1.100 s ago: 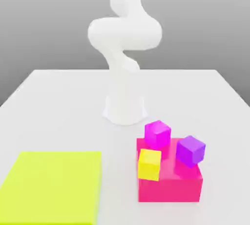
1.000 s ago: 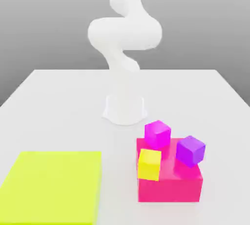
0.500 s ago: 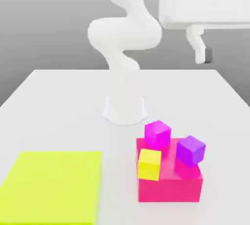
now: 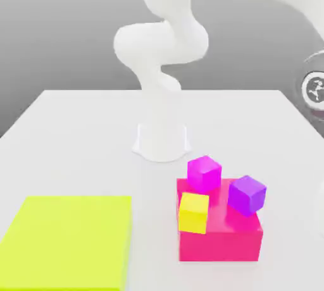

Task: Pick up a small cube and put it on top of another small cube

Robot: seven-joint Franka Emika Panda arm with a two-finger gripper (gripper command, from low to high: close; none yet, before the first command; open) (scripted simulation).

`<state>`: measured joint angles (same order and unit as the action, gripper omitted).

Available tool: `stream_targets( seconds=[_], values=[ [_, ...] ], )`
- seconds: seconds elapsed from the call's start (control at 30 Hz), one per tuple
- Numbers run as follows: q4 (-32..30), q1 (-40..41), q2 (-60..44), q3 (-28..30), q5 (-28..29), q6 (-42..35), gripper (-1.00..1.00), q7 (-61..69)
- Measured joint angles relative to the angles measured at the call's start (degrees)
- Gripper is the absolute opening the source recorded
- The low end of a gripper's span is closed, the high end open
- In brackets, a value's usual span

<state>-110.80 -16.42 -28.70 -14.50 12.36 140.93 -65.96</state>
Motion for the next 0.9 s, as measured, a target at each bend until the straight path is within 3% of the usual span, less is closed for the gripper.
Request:
stream_targets(
  seconds=[0.17,0.2,0.4,0.53,0.9],
  values=[
    [2.8,-3.2,-10.4,1.6,2.0,4.7,0.0,-2.1],
    [3.3,-3.6,-11.9,2.0,2.5,5.8,-1.0,-2.4],
    [3.5,-3.8,-12.7,2.3,2.5,6.4,-1.0,-2.4],
    [2.0,-2.8,-7.1,0.9,0.7,2.3,-1.0,-1.3],
    [-16.5,3.8,15.4,-3.0,-2.2,-1.7,-1.0,20.1]
  ],
)
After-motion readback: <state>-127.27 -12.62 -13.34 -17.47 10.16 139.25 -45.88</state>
